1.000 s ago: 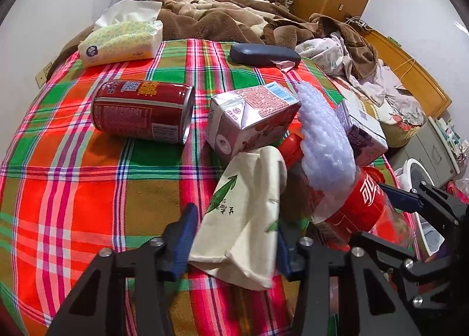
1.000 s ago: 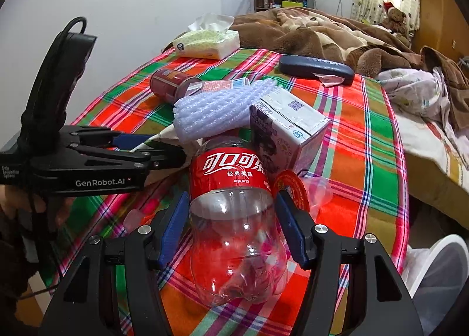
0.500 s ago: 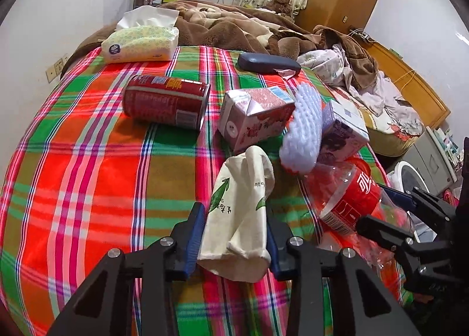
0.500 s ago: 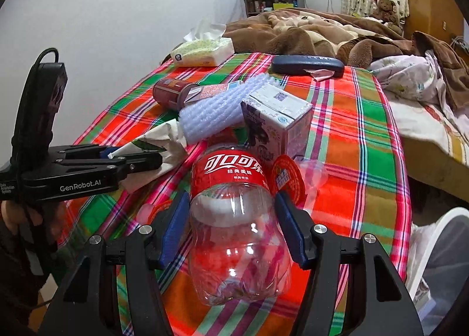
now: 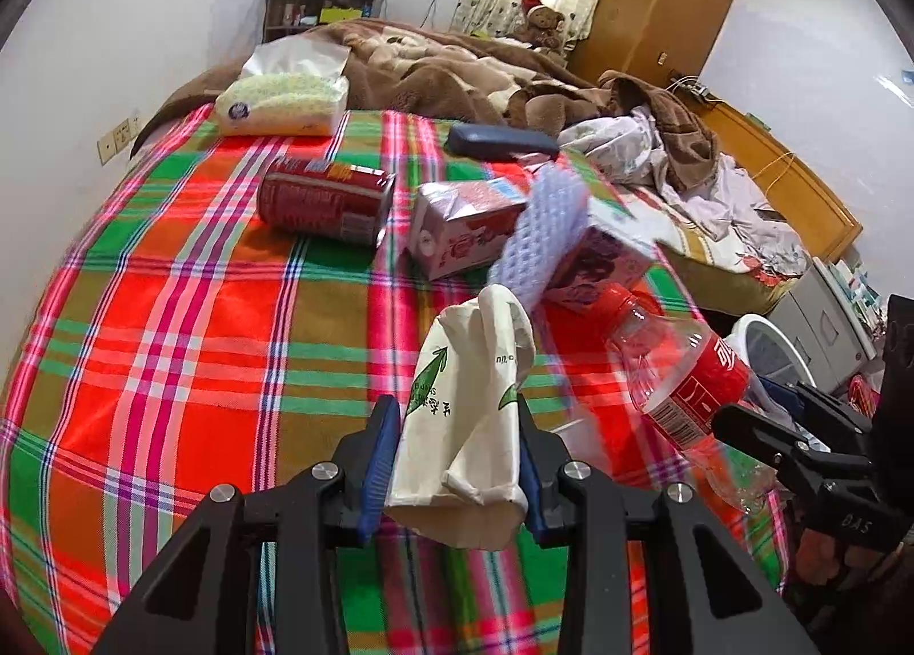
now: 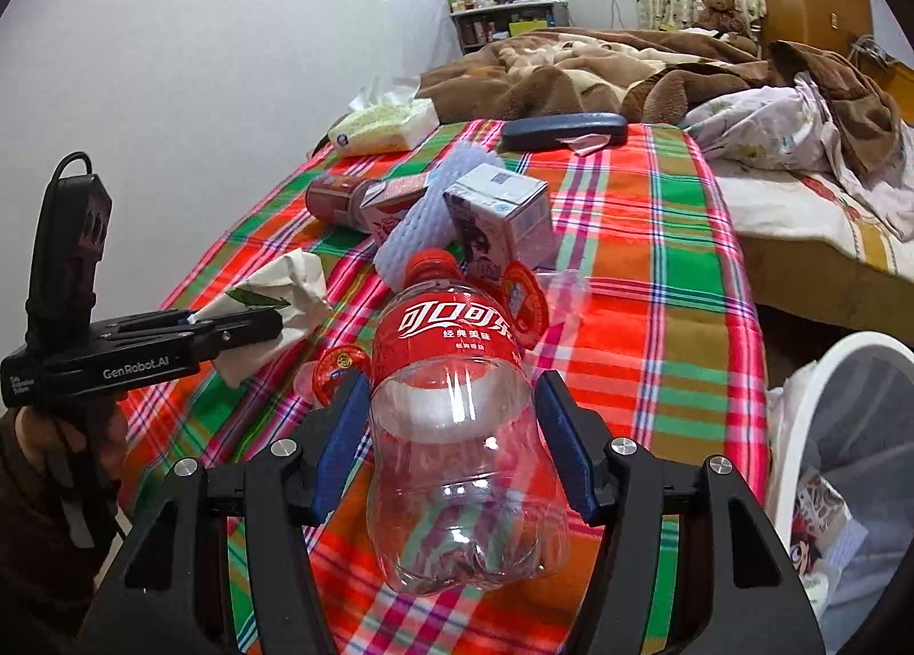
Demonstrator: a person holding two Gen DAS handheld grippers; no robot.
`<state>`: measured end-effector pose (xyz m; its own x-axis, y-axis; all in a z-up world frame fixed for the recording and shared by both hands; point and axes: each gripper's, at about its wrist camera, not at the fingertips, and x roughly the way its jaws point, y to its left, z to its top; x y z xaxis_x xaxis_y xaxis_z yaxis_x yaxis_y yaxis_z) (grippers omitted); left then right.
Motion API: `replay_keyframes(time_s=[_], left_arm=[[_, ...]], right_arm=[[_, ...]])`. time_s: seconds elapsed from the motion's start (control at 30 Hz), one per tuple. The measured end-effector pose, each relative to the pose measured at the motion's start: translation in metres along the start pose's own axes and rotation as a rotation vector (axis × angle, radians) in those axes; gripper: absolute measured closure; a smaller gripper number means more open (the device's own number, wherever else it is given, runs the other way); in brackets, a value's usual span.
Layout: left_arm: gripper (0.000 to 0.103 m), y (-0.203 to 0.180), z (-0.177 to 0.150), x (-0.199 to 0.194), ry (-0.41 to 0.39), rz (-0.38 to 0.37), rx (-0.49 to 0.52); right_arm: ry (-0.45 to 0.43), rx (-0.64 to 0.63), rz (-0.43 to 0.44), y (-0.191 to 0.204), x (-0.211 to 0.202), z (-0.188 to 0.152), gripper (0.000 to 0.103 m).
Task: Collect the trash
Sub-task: 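Carry the cream paper packet and Coca-Cola bottle over the bin with both tools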
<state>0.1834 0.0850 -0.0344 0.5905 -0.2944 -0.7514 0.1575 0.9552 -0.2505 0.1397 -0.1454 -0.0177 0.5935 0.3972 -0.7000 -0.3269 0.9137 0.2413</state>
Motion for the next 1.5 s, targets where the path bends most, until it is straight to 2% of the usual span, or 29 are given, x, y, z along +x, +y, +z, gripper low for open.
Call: replay_keyframes(time_s=[0.37,0.7,1.17,1.5], left_arm=[[0.065,-0.056,0.003,-0.027,-0.058,-0.053,0.092],[0.065,-0.121,0.002,-0.031,-0.077,-0.109,0.191],[0.065,-0.222,-0.008,-0.017,-0.068,-0.212,0.332],[0.065,-0.273,-0.014,0.003,-0.037,-0.271,0.402]], right_arm=[[-0.097,0.046,-0.039,-0.02,-0.043,-0.008,0.042],[-0.156,0.104,-0.108,-0.053,-0.077,-0.019,0.042],[-0.218,0.191,-0.234,-0.101,-0.116,-0.037,0.042],[-0.223,0.26,-0.346,-0.13,-0.126,-0.05,0.042]])
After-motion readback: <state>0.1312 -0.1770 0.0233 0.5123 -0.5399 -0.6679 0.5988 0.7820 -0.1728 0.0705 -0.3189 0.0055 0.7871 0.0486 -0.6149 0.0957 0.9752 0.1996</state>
